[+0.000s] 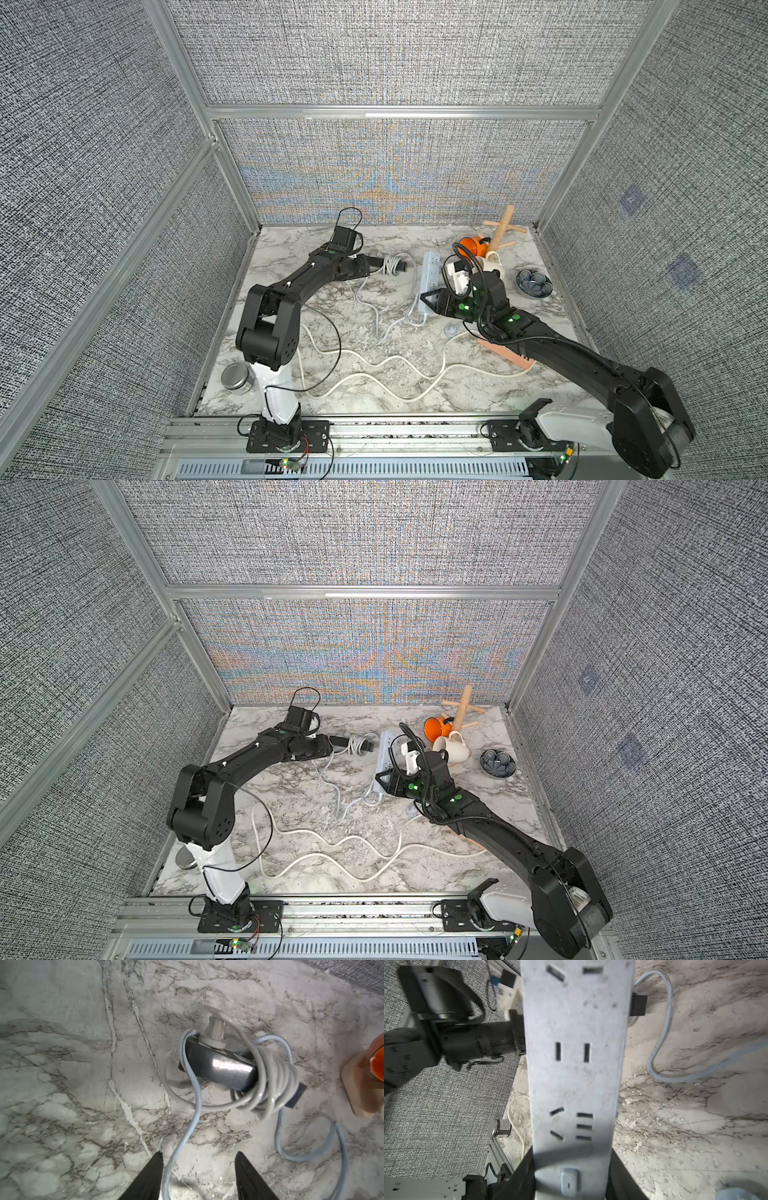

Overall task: Unwrap the cord wrapped around the power strip
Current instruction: Adjust the power cord at the center of the board.

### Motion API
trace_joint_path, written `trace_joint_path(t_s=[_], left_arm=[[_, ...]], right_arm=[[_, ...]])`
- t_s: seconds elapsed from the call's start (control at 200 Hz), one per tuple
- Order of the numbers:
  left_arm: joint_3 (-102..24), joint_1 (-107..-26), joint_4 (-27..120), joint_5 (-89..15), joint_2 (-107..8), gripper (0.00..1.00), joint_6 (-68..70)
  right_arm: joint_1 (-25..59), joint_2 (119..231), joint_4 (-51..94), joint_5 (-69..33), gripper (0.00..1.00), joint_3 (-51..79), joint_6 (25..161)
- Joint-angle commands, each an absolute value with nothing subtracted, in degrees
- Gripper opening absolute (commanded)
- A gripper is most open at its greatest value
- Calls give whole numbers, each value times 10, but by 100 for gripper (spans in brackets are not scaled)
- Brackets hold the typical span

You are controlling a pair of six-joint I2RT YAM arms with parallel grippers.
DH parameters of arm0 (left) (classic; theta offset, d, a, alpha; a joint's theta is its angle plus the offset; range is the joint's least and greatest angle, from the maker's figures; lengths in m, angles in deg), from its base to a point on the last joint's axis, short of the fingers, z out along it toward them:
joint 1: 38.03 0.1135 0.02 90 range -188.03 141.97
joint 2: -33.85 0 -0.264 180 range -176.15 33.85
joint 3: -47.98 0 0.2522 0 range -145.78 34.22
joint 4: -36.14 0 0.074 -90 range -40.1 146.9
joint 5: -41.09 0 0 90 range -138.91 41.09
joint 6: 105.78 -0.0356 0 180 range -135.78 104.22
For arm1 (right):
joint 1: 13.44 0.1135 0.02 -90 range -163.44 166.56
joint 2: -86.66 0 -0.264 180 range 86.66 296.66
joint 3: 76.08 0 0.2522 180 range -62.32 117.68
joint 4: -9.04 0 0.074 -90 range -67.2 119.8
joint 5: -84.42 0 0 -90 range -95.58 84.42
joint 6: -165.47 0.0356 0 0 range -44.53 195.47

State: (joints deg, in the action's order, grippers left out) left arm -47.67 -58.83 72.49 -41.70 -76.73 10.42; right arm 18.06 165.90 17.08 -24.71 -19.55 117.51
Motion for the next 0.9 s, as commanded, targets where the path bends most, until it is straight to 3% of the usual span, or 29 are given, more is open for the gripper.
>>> trace_joint_path(t_s=[0.0, 0.39, 0.896], left_arm=[[-513, -588, 747, -438, -816, 56, 91], [-542, -587, 734, -404, -898, 44, 117], [-575, -588, 787, -385, -879, 0, 101]], right_arm=[[180, 1652, 133, -247, 2, -195, 1179], [181, 1667, 132, -249, 0, -189, 1176], [181, 1676, 141, -242, 0, -181, 1170]])
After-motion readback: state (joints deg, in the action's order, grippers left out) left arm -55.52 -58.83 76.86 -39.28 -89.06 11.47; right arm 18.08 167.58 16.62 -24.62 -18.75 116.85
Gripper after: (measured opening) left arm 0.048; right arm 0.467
